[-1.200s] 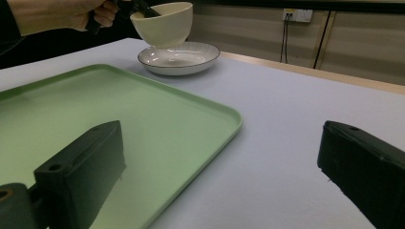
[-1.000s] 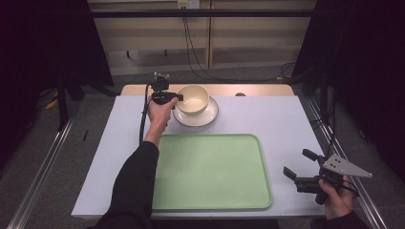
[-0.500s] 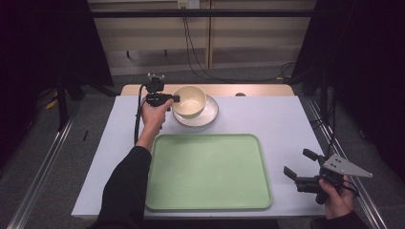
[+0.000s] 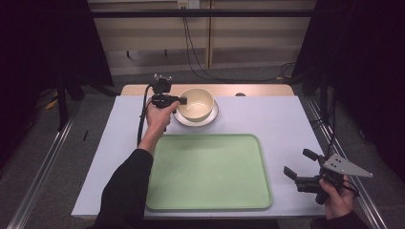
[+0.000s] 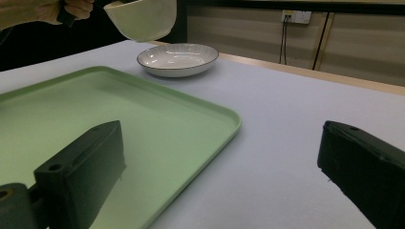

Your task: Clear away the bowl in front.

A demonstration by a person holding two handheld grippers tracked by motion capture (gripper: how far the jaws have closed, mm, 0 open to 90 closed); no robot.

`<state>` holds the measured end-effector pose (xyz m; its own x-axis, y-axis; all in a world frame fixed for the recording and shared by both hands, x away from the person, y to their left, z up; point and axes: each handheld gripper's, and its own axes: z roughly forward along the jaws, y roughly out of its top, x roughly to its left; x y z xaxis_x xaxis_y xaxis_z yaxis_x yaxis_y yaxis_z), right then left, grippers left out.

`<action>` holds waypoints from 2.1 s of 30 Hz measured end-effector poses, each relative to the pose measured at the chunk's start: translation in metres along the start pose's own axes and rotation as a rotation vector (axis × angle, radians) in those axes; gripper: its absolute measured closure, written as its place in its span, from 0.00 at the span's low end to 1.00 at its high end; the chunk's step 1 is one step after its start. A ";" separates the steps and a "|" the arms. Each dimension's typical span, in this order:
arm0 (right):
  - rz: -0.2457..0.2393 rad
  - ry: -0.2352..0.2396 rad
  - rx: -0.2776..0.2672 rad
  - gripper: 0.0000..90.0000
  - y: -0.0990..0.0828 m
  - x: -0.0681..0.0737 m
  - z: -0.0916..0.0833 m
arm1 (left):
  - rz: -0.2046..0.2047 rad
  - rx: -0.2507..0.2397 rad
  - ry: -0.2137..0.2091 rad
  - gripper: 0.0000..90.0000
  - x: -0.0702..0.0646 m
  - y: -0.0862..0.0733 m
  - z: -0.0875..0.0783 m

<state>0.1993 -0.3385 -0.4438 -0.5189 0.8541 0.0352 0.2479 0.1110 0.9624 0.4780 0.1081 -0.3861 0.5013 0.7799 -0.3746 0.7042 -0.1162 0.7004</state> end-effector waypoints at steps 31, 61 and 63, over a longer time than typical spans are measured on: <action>0.004 0.005 -0.005 0.02 0.000 0.000 0.000 | 0.059 0.062 -0.082 0.92 -0.041 -0.009 0.019; 0.010 0.017 -0.022 0.02 0.000 0.000 0.000 | 0.140 0.152 -0.168 0.92 -0.102 -0.022 0.065; 0.007 0.017 -0.022 0.02 0.000 0.000 0.000 | 0.146 0.161 -0.175 0.92 -0.107 -0.024 0.069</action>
<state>0.1992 -0.3388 -0.4437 -0.5313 0.8460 0.0461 0.2335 0.0939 0.9678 0.4424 -0.0144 -0.4042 0.6729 0.6310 -0.3860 0.6819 -0.3268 0.6544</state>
